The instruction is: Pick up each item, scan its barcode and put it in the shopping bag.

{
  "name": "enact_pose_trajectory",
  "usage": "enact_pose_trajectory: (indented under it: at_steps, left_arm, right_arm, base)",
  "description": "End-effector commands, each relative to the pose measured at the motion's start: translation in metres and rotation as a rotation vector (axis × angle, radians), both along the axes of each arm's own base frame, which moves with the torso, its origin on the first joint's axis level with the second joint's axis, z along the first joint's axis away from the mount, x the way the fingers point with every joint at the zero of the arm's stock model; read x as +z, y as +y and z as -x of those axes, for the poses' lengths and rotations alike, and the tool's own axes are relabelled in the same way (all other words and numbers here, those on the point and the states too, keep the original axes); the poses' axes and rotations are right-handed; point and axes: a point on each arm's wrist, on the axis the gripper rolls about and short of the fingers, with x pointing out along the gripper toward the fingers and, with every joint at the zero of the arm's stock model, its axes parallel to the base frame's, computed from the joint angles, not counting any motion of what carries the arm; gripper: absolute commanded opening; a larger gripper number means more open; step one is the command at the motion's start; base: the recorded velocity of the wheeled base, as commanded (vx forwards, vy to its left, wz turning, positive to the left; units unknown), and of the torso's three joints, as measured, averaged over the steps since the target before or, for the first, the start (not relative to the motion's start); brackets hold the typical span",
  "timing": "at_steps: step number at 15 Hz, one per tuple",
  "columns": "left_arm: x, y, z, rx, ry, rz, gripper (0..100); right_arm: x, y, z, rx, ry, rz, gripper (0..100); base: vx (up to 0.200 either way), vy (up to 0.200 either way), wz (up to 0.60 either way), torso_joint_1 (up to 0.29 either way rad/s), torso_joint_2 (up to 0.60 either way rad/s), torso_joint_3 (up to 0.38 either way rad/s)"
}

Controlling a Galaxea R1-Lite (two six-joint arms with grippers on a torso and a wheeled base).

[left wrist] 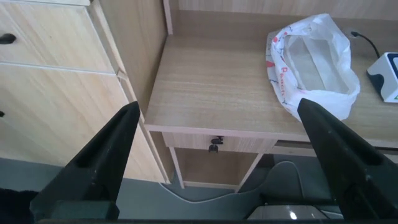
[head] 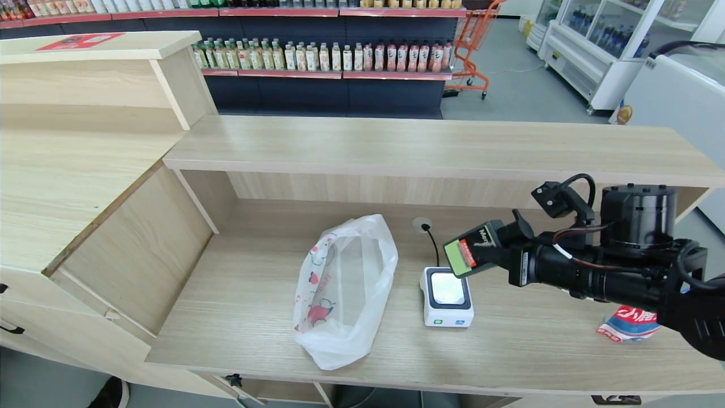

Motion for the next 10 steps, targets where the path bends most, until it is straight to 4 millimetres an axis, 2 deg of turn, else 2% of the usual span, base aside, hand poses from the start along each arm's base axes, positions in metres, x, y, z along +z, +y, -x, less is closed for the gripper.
enact_pose_trajectory:
  at_steps: [1, 2, 5, 10]
  left_arm:
    - [0.0, 0.0, 0.0, 0.0, 0.001, 0.0, 100]
    - [0.0, 0.0, 0.0, 0.0, 0.0, 0.001, 100]
    - [0.0, 0.0, 0.0, 0.0, 0.001, 0.001, 100]
    - [0.0, 0.0, 0.0, 0.0, 0.001, 0.001, 100]
  right_arm:
    - [-0.006, 0.007, -0.003, 0.019, 0.019, 0.006, 0]
    - [-0.008, 0.01, -0.004, 0.029, 0.023, 0.007, 0]
    - [-0.018, 0.015, -0.009, 0.044, 0.053, 0.016, 0]
    - [-0.028, 0.026, -0.019, 0.108, 0.08, 0.011, 0]
  base:
    - [0.0, 0.0, 0.0, 0.0, 0.0, 0.0]
    - [0.0, 0.0, 0.0, 0.0, 0.0, 0.0]
    - [-0.2, 0.0, 0.0, 0.002, 0.0, 0.004]
    - [0.0, 0.0, 0.0, 0.0, 0.0, 0.0]
